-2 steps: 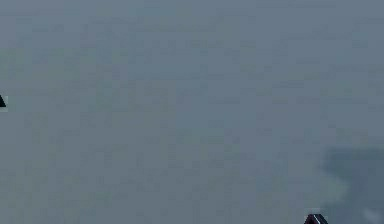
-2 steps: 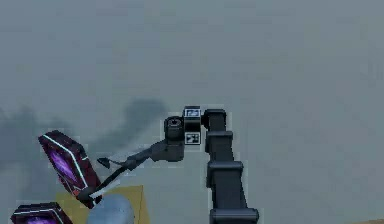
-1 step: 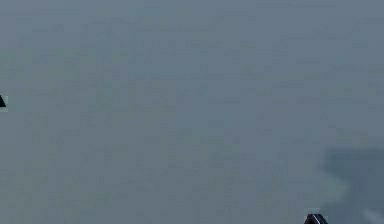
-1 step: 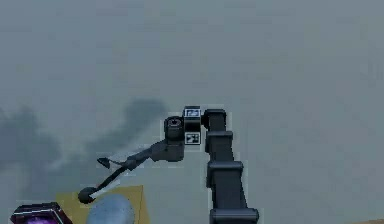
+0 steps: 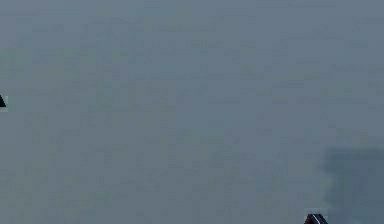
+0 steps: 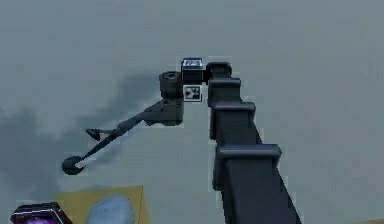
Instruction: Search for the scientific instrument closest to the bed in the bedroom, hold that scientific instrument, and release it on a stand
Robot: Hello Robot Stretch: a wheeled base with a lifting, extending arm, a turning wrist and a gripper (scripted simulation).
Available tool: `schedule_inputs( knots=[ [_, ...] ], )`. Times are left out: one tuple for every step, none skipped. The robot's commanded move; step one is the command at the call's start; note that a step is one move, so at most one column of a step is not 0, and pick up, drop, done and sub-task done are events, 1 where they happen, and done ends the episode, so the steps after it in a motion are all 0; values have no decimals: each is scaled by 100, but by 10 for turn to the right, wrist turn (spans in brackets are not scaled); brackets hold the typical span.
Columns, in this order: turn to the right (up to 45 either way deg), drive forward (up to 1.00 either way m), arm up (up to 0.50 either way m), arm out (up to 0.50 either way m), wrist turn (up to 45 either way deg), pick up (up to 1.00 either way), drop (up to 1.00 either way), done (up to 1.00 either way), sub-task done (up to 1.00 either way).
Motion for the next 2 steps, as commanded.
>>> schedule_inputs(
  knots=[
    [0,0,0,-8,0,0,0,0,0],
    [0,0,0,0,0,0,0,100,0]
  ],
)
